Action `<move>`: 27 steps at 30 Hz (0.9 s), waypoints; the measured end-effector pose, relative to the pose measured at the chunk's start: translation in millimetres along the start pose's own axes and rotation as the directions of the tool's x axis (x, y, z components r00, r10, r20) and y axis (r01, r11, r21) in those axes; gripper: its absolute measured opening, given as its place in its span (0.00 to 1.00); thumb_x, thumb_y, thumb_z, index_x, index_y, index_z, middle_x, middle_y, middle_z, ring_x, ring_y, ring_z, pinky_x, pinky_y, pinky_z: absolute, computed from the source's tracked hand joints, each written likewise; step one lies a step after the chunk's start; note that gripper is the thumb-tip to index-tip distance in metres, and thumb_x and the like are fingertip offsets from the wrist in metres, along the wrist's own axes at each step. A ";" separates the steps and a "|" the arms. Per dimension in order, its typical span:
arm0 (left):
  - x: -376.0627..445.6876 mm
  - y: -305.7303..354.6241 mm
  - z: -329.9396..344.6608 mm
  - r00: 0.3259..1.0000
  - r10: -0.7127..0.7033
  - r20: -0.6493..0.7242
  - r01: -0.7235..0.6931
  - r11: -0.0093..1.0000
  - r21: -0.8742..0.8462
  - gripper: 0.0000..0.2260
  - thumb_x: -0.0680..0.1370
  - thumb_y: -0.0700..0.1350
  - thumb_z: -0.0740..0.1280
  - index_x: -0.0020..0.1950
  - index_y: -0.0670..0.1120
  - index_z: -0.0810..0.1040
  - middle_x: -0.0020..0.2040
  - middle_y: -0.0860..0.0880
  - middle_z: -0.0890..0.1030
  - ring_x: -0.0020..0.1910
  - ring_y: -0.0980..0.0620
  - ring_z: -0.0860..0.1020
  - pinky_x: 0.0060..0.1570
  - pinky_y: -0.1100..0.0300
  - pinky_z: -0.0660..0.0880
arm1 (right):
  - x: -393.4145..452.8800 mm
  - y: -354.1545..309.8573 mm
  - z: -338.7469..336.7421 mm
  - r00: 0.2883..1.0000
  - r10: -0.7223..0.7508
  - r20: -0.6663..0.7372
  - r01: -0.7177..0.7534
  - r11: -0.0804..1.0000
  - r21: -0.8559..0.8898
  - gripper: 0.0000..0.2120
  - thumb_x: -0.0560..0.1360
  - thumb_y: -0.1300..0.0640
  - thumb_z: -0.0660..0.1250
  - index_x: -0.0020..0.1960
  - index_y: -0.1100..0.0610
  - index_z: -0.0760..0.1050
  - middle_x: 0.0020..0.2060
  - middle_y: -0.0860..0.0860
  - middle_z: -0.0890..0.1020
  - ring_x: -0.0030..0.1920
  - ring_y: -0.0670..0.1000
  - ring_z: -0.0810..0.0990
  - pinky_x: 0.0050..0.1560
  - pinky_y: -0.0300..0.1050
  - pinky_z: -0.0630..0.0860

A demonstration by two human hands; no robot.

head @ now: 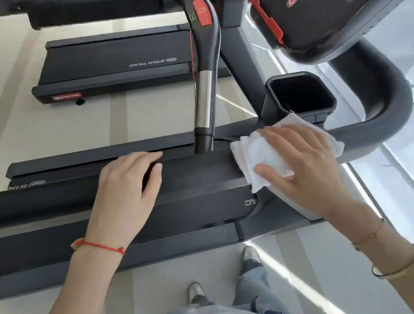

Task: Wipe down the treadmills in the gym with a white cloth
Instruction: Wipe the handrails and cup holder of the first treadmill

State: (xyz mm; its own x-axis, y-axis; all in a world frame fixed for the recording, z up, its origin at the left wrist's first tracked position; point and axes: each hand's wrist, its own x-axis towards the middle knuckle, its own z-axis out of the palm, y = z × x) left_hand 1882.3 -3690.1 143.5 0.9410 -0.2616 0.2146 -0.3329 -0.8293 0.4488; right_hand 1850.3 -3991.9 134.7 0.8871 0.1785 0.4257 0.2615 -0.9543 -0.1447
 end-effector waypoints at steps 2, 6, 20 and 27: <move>-3.1 -10.3 -4.8 1.000 0.021 0.004 -0.021 1.000 0.021 0.12 0.81 0.44 0.62 0.61 0.44 0.80 0.57 0.49 0.82 0.58 0.46 0.78 0.66 0.45 0.67 | 2.1 -14.2 3.9 0.998 0.063 -0.014 -0.063 0.996 -0.061 0.25 0.79 0.37 0.56 0.67 0.51 0.73 0.60 0.46 0.79 0.62 0.52 0.75 0.65 0.52 0.67; -7.9 -28.8 -16.5 0.999 0.046 -0.005 -0.046 0.999 0.025 0.11 0.81 0.44 0.63 0.60 0.44 0.80 0.57 0.49 0.82 0.57 0.46 0.79 0.66 0.45 0.67 | 19.6 -64.9 21.0 1.000 0.008 0.002 -0.008 0.999 -0.049 0.26 0.79 0.35 0.54 0.66 0.52 0.72 0.56 0.46 0.80 0.57 0.51 0.76 0.60 0.51 0.67; -70.4 -59.7 -56.2 0.957 -0.158 -0.241 0.171 0.985 0.031 0.12 0.79 0.41 0.67 0.62 0.44 0.79 0.59 0.49 0.81 0.60 0.46 0.77 0.62 0.43 0.71 | 74.1 -179.9 52.4 0.897 -0.423 0.126 0.383 0.889 0.252 0.23 0.78 0.45 0.64 0.68 0.56 0.71 0.56 0.48 0.80 0.59 0.53 0.77 0.58 0.52 0.72; -127.4 -45.8 -62.1 0.846 -0.354 -0.398 0.387 0.922 0.003 0.13 0.79 0.40 0.66 0.63 0.44 0.79 0.58 0.48 0.81 0.58 0.48 0.78 0.60 0.44 0.74 | 68.1 -196.7 37.4 0.787 -0.600 0.143 0.472 0.734 0.488 0.22 0.78 0.50 0.66 0.69 0.55 0.70 0.57 0.47 0.79 0.58 0.53 0.75 0.59 0.49 0.69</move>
State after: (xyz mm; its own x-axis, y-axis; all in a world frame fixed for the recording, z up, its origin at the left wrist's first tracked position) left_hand 1773.9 -3588.1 149.5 0.8901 0.2685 0.3683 0.0573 -0.8676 0.4940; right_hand 1873.5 -3783.1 158.8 0.5952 0.7476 0.2945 0.7963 -0.4996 -0.3411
